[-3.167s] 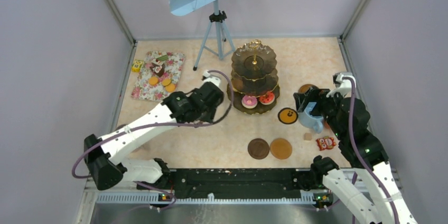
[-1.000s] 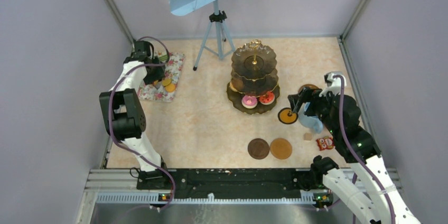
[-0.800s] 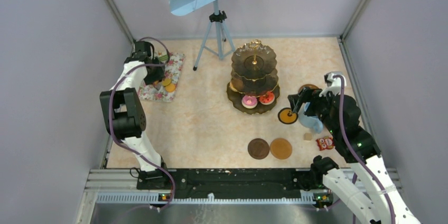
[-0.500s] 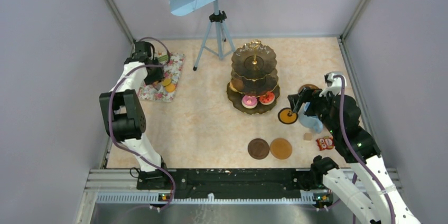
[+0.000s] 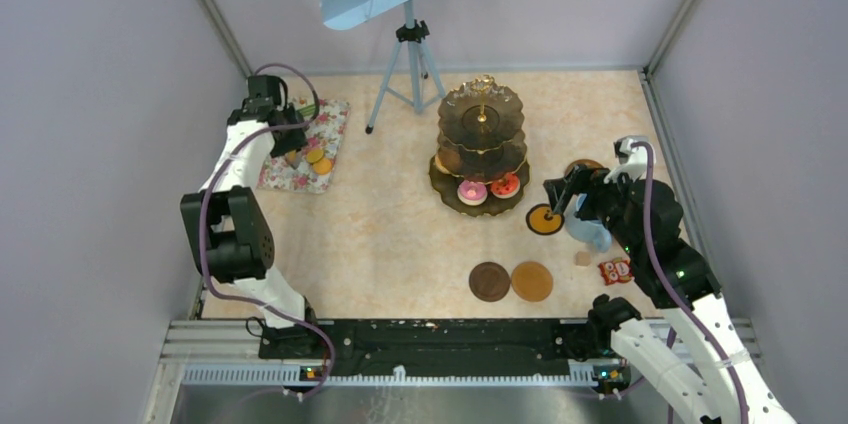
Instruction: Serve the afternoon tea
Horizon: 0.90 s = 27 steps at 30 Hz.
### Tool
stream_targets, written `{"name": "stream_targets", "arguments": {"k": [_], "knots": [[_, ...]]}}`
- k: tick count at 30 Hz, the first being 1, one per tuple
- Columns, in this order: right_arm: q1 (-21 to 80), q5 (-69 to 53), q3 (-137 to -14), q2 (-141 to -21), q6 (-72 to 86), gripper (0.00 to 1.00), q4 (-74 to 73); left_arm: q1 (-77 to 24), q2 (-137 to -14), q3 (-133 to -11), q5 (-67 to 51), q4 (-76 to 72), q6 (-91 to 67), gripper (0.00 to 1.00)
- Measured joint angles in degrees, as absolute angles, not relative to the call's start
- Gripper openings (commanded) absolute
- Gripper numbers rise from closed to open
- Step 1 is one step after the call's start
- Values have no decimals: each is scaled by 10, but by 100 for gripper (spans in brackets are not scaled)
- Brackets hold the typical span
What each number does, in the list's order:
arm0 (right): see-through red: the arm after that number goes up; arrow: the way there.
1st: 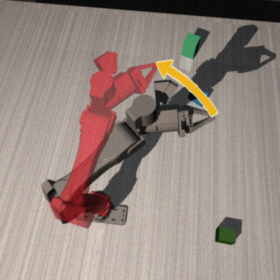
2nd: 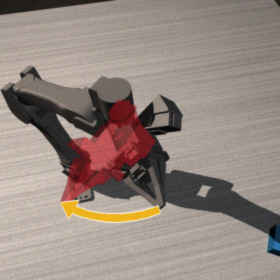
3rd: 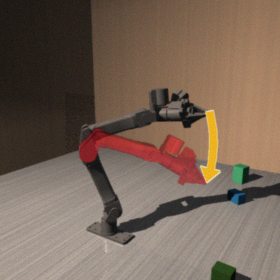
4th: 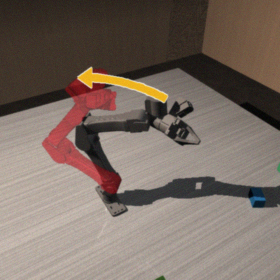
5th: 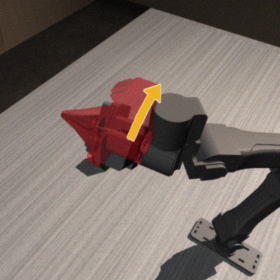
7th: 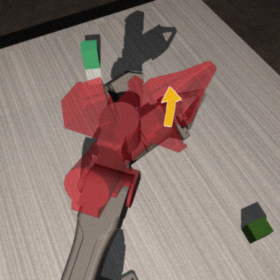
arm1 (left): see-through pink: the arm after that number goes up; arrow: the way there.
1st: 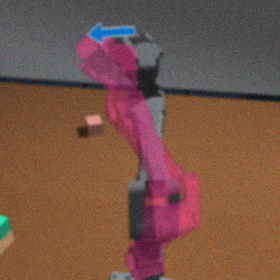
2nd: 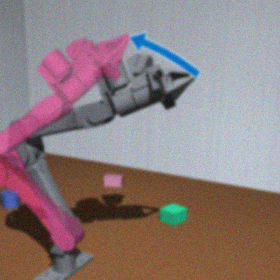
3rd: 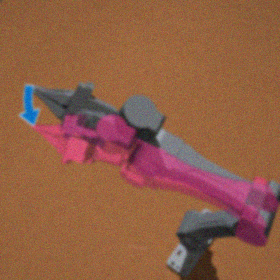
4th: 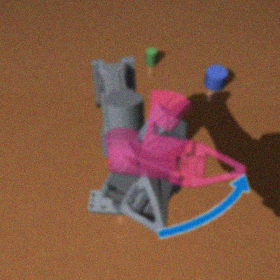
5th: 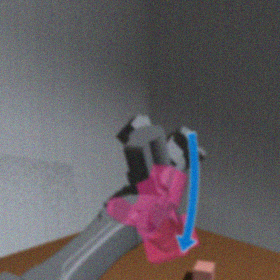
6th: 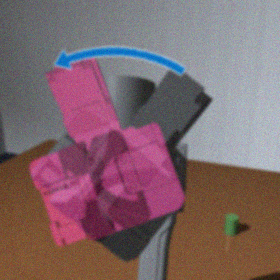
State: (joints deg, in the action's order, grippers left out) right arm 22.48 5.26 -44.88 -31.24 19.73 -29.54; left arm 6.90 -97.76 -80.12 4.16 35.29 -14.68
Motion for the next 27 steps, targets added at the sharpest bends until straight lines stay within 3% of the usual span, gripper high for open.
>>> {"name": "stream_targets", "arguments": {"k": [5, 9, 19, 27], "knots": [[225, 53, -449, -312, 197, 94, -296, 40, -934, -801, 57, 400, -132, 35], [225, 55, -449, -312, 195, 94, -297, -58, -863, -799, 76, 449, -118, 35], [225, 62, -463, -311, 179, 94, -304, -218, -649, -766, -35, 498, -124, 35], [225, 65, -474, -302, 176, 93, -301, -300, -691, -766, -92, 479, -129, 34]]}}
